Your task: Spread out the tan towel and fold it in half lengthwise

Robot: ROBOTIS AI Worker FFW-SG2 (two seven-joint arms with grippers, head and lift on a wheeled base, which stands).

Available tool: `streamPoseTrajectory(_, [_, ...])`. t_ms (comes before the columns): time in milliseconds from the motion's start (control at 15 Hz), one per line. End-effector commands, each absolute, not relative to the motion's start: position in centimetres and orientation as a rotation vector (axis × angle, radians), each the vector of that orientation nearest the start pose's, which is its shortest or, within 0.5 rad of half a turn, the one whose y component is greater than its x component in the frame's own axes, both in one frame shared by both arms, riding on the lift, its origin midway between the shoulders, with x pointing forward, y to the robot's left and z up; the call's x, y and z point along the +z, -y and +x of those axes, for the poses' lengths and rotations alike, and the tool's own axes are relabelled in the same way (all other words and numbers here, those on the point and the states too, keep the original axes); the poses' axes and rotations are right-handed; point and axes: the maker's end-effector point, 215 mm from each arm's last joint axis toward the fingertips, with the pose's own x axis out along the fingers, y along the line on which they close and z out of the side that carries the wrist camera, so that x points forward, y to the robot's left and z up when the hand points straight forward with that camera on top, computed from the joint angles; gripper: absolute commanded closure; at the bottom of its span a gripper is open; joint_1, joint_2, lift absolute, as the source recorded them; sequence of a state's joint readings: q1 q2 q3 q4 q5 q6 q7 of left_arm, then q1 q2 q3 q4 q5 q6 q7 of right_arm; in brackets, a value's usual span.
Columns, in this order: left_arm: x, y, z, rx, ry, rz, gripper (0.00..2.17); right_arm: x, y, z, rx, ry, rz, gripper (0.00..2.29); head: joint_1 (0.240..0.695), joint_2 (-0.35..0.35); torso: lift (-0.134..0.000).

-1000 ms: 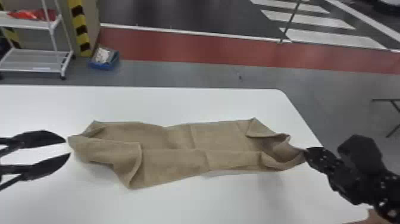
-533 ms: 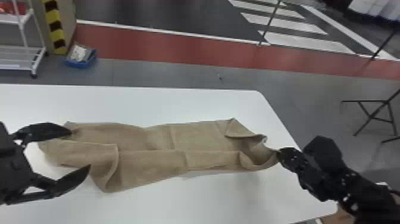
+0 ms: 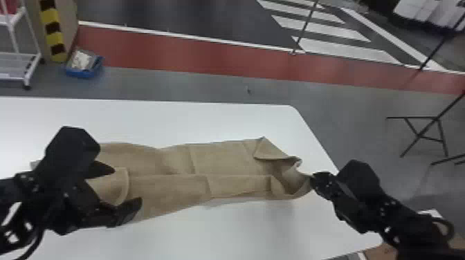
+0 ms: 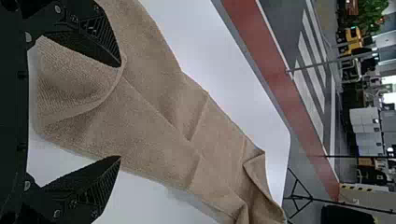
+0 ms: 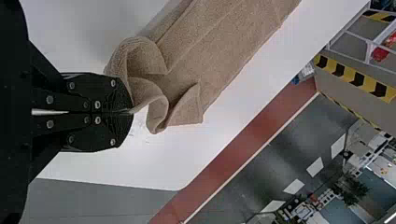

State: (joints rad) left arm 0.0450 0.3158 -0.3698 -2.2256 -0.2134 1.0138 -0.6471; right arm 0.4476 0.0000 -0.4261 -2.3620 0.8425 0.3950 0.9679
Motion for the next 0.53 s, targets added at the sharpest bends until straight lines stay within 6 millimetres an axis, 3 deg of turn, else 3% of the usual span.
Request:
streamPoseTrajectory(0, [-39.0, -5.1, 45.3, -0.780, -0.595, 0.365, 0.21, -34.5, 38.8, 38.3, 0.215, -0.596, -0.754, 1.33, 0.695, -0.350, -0.128])
streamPoseTrajectory(200, [-40.9, -5.4, 47.5, -0.734, -0.631, 0.380, 0.21, -34.8, 38.8, 38.0, 0.220, -0.605, -0.756, 1.33, 0.695, -0.350, -0.128])
streamPoseTrajectory(467, [-42.7, -5.5, 48.7, -0.678, -0.647, 0.435, 0.21, -35.1, 39.0, 37.6, 0.223, -0.613, -0.760, 1.33, 0.695, -0.350, -0.128])
